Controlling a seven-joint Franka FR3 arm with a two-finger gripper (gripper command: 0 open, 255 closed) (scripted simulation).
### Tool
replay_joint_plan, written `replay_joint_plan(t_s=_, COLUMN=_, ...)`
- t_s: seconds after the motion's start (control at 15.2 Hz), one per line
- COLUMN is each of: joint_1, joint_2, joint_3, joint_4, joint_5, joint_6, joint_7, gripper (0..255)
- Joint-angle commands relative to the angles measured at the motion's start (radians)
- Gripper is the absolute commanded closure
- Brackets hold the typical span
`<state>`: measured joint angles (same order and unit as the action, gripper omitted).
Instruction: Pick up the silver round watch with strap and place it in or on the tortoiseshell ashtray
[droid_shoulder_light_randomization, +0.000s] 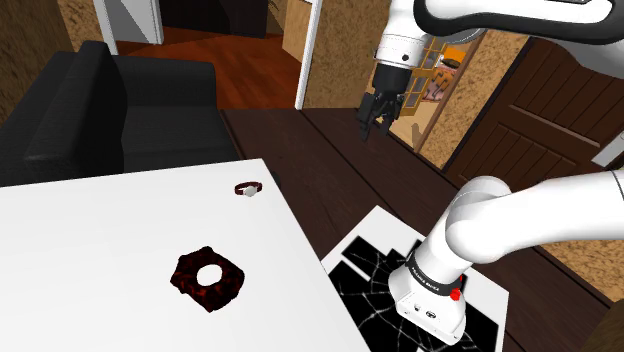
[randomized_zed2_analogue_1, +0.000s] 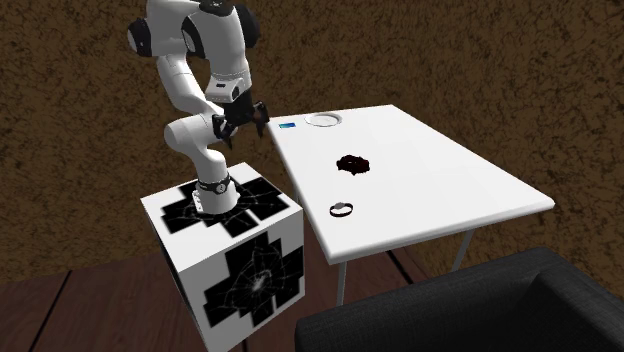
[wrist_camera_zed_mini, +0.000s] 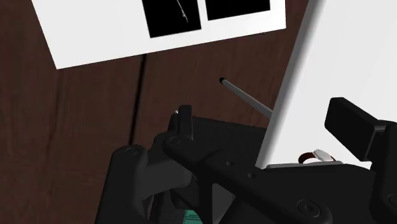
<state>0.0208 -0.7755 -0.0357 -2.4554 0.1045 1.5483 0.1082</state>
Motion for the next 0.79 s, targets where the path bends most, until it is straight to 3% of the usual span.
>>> replay_joint_plan(t_s=0.0, joint_1=0.0, joint_2=0.0, joint_3=0.0, joint_4=0.0, joint_5=0.0, joint_6=0.0, joint_7=0.0, gripper=0)
replay_joint_plan(t_s=0.73, joint_1=0.147, joint_2=0.317, joint_3=0.062, joint_4=0.031, joint_5=-0.034, joint_6=0.382, joint_7=-0.269, gripper=0)
